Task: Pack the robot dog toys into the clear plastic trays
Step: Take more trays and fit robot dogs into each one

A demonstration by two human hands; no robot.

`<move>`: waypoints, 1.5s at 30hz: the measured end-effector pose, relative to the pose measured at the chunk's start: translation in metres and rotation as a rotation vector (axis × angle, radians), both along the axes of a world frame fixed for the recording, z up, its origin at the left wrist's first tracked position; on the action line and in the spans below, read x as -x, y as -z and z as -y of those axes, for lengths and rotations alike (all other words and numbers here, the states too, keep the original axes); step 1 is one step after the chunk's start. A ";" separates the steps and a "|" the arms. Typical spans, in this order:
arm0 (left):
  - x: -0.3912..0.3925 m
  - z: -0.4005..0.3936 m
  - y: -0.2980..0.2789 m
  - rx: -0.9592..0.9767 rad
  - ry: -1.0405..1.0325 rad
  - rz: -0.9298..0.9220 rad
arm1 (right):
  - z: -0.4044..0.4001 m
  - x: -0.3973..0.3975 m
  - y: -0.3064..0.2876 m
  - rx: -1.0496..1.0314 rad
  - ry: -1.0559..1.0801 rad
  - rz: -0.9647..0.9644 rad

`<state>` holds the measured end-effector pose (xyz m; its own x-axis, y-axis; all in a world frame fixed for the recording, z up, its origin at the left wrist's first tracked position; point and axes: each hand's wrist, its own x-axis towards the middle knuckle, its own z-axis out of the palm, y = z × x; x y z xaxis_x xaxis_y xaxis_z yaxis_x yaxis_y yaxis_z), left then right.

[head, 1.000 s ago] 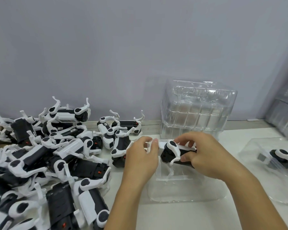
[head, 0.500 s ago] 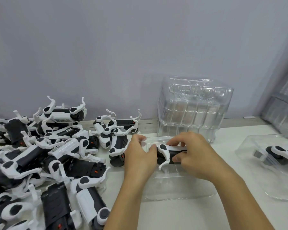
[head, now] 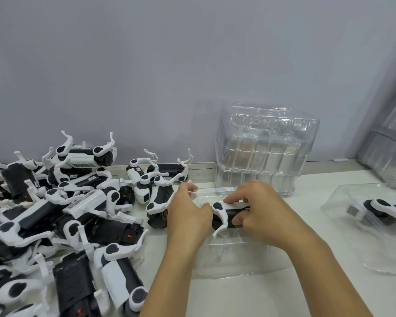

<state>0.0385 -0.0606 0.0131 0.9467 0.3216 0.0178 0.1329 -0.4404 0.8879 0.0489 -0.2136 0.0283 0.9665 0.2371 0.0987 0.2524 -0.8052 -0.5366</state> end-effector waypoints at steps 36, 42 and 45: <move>0.009 0.001 -0.009 -0.142 0.258 0.020 | 0.037 0.008 -0.037 0.028 0.360 -0.164; 0.009 0.000 -0.008 -0.144 0.272 0.025 | 0.040 0.007 -0.035 -0.014 0.371 -0.198; 0.009 -0.001 -0.008 -0.155 0.291 0.027 | 0.040 0.006 -0.035 -0.009 0.376 -0.197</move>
<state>0.0295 -0.0593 0.0212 0.9970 0.0292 0.0718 -0.0411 -0.5863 0.8091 0.0428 -0.2532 0.0631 0.9862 -0.1352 -0.0957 -0.1656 -0.8166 -0.5530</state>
